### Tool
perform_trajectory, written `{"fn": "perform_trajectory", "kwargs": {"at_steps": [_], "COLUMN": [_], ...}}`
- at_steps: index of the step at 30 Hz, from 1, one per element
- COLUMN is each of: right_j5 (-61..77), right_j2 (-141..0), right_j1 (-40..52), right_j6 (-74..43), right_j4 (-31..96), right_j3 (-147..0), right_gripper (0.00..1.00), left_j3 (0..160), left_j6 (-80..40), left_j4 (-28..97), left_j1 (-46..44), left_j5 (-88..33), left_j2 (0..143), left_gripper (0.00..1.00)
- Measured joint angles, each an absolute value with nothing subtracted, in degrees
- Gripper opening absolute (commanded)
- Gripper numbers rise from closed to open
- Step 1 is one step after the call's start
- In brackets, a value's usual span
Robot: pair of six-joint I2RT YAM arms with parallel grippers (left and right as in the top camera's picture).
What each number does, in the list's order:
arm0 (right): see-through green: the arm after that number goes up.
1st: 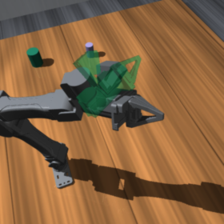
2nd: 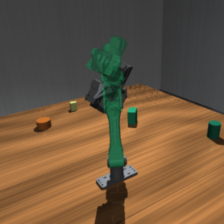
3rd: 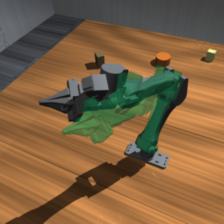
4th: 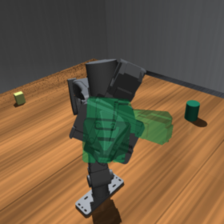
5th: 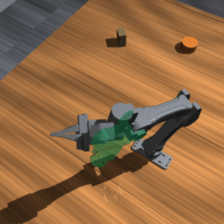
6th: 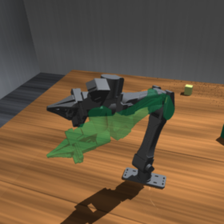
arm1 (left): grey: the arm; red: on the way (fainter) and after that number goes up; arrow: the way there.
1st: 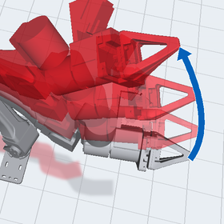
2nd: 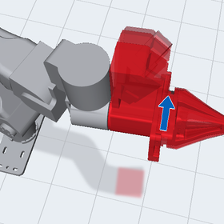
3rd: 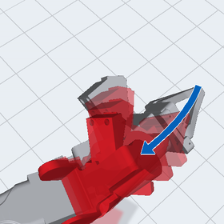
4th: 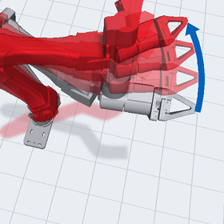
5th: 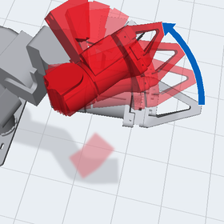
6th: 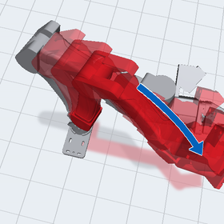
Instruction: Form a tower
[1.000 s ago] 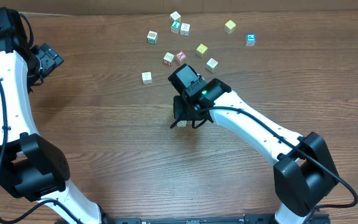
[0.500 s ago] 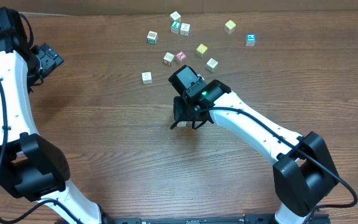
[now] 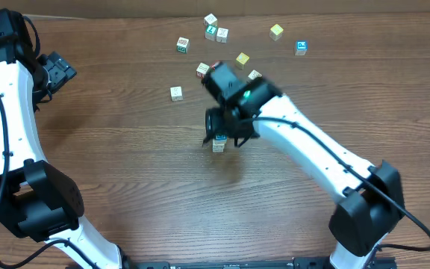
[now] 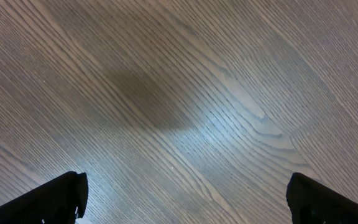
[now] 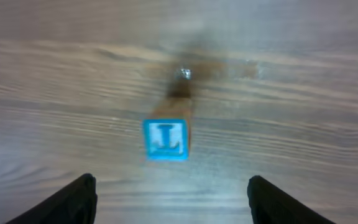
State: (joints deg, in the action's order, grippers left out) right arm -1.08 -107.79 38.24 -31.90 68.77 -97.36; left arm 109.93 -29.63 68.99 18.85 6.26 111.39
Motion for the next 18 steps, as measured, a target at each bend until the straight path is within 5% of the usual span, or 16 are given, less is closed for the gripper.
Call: {"fn": "perform_trajectory", "kwargs": {"at_steps": [18], "right_j5": [-0.9], "right_j2": [-119.5], "right_j1": [40.2], "right_j6": [-32.8], "right_j4": [76.0], "right_j3": [-105.4], "right_gripper": [0.70], "left_j3": [109.9], "left_j6": [-29.6], "left_j4": [69.0], "left_j1": [18.9], "left_j5": [6.3], "left_j2": [111.4], "left_gripper": [1.00]}}
